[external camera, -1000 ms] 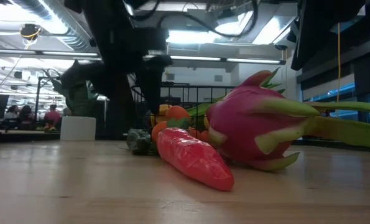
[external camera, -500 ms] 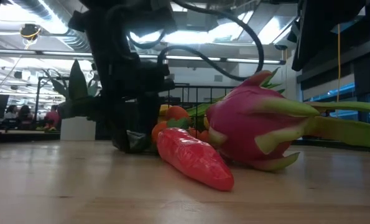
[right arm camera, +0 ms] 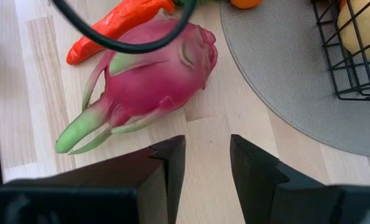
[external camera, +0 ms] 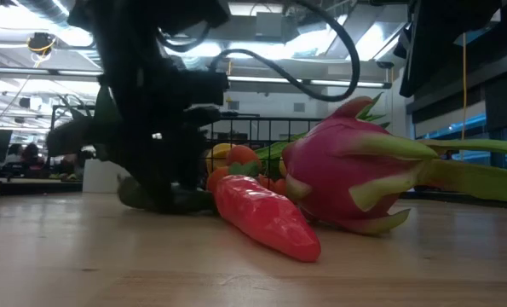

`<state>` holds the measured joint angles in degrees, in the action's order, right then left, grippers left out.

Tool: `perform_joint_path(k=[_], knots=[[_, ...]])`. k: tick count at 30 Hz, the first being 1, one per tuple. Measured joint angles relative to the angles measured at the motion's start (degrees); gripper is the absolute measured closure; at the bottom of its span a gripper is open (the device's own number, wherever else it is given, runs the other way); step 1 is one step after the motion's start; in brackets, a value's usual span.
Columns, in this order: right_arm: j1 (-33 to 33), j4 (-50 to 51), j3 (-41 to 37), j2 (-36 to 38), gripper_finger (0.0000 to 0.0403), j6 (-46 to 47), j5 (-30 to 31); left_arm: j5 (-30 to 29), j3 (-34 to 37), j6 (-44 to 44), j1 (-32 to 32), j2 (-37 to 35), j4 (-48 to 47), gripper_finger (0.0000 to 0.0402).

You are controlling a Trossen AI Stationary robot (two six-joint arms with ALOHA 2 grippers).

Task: Build produce basket
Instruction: Put the green chili pepper into the wire basket

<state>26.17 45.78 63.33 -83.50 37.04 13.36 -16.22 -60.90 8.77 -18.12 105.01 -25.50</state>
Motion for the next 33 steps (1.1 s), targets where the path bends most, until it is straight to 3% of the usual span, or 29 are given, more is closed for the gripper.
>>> perform_joint_path(k=[5,12,17,21,24,29,33], knots=[[0.00,0.00,0.00,0.00,0.0287,0.00,0.01,0.49,0.00,-9.10,-2.15,-0.01,-0.09,0.0291],[0.00,0.00,0.00,0.00,0.0287,0.00,0.03,-3.19,0.09,-16.42,-5.17,-1.21,-1.02,0.0357],[0.00,0.01,0.00,0.00,0.0287,-0.02,0.03,-5.02,-2.89,-19.68,-7.49,-4.30,-6.67,0.0370],[0.00,0.23,0.00,0.00,0.0287,-0.04,0.06,-10.37,-7.35,-20.08,-8.94,-6.93,-14.37,0.0369],[-0.02,0.32,0.00,0.00,0.0287,-0.07,0.08,-16.99,-11.96,-15.35,-8.97,-8.57,-18.31,0.0369],[-0.02,0.33,0.00,0.02,0.0287,-0.08,0.09,-29.61,-19.63,1.16,-5.18,-9.30,-19.68,0.0367],[-0.02,0.35,0.00,0.02,0.0287,-0.05,0.09,-29.31,-24.61,12.98,2.65,-9.49,-16.87,0.0365]])
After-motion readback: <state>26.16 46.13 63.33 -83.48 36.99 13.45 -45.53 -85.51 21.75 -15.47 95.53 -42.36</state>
